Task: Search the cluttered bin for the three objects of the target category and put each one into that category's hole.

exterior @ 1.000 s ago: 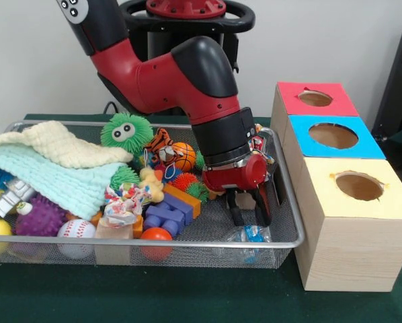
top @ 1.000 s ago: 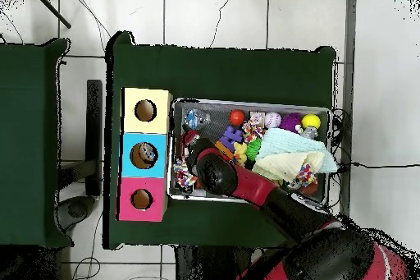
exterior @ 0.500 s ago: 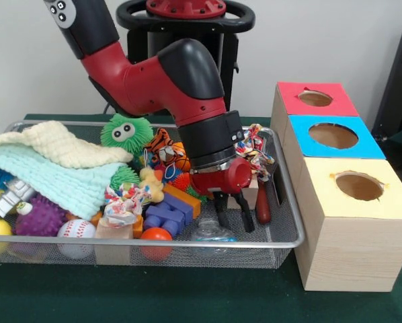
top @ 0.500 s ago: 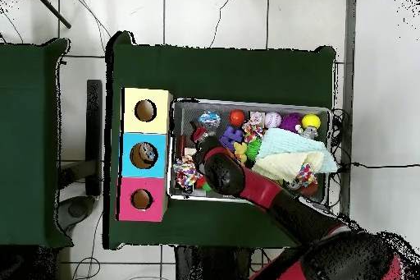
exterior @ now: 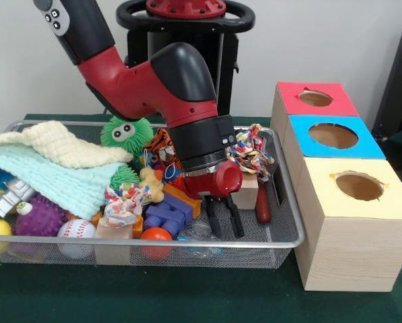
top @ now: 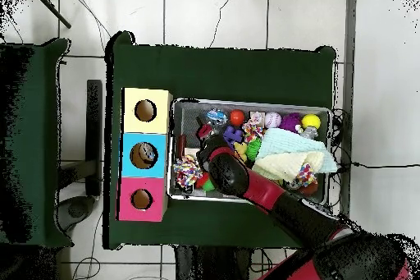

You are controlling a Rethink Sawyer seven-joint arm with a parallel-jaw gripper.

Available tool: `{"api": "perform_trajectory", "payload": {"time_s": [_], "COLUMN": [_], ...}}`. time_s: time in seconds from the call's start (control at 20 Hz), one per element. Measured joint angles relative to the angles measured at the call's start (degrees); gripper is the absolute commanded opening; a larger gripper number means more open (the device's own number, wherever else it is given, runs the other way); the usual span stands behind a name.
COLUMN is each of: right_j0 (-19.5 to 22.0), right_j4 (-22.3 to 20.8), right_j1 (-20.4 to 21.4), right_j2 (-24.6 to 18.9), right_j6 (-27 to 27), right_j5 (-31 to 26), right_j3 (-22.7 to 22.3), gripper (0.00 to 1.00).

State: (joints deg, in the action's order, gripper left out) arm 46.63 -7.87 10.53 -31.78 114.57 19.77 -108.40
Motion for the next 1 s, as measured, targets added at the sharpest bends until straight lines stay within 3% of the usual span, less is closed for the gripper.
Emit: {"api": "perform_trajectory", "payload": {"time_s": [0.65, 0.8, 1.0], "right_j0": [0.40, 0.17, -2.88], "right_j4": [0.04, 0.98, 7.64], "right_j1": [-0.83, -1.44, -1.97], "right_j2": [-0.67, -0.76, -0.45], "right_j6": [0.19, 0.80, 3.43], "right_j5": [1.35, 4.36, 15.04], "right_j3": [-0.01, -0.06, -0.66], "gripper": [1.00, 1.00, 1.00]}}
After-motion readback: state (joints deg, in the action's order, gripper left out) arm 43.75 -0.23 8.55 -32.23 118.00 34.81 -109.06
